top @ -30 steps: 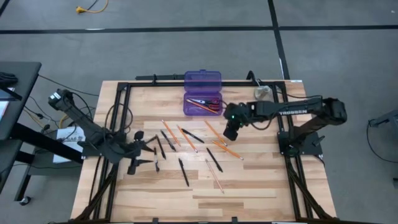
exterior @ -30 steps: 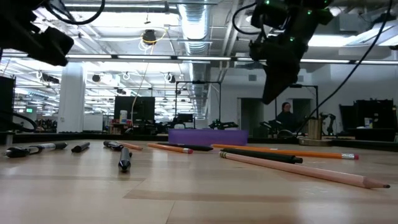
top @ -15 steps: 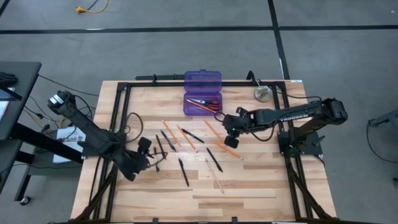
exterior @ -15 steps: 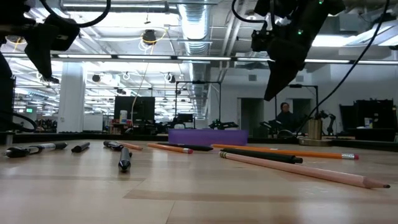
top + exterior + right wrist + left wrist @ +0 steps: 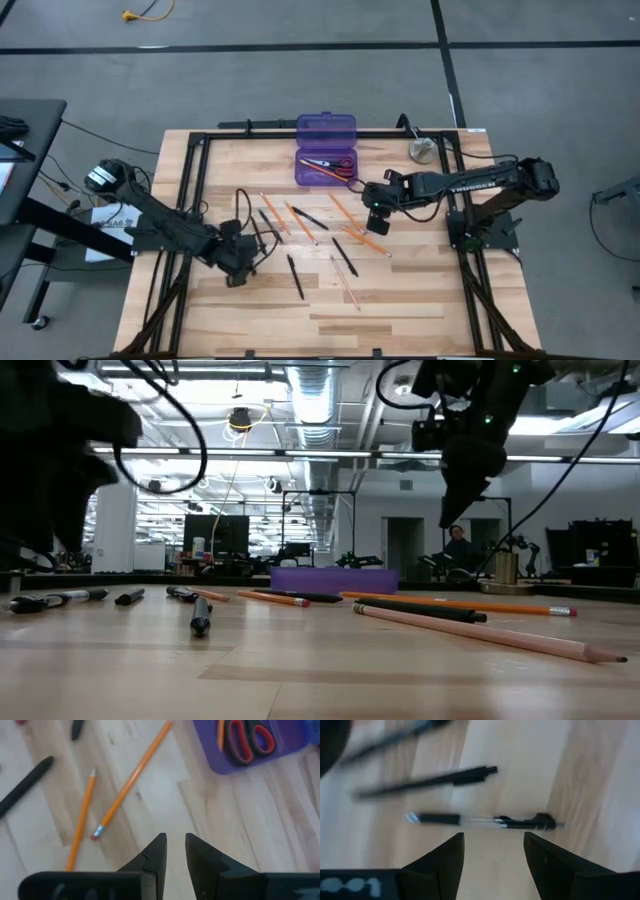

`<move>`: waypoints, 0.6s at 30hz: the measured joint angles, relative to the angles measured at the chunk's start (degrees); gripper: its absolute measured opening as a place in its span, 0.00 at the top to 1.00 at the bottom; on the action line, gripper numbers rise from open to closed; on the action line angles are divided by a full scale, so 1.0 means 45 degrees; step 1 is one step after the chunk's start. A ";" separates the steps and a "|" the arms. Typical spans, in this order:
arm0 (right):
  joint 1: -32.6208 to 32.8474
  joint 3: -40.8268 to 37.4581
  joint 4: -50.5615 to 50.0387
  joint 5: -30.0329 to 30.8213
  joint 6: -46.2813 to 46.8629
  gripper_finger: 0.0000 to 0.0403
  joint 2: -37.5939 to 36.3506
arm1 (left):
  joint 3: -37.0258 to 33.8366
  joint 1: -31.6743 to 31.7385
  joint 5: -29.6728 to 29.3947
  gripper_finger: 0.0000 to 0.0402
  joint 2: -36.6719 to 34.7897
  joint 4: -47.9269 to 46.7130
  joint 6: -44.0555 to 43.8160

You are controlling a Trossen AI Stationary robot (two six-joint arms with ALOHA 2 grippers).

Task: Pick & place school supplies into a supply box
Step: Put the black pen into the violet supply box

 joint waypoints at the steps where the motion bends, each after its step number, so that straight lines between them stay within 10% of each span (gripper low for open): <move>1: -0.0163 0.0023 -0.0012 0.0000 0.0000 0.84 0.0000 | 0.0000 0.0085 0.0243 0.52 0.0084 0.0043 -0.1099; 18: -0.1313 0.0464 0.0394 0.0358 -0.0594 0.84 0.0005 | 0.1137 -0.0753 -0.1821 0.52 0.0222 0.0283 -1.1797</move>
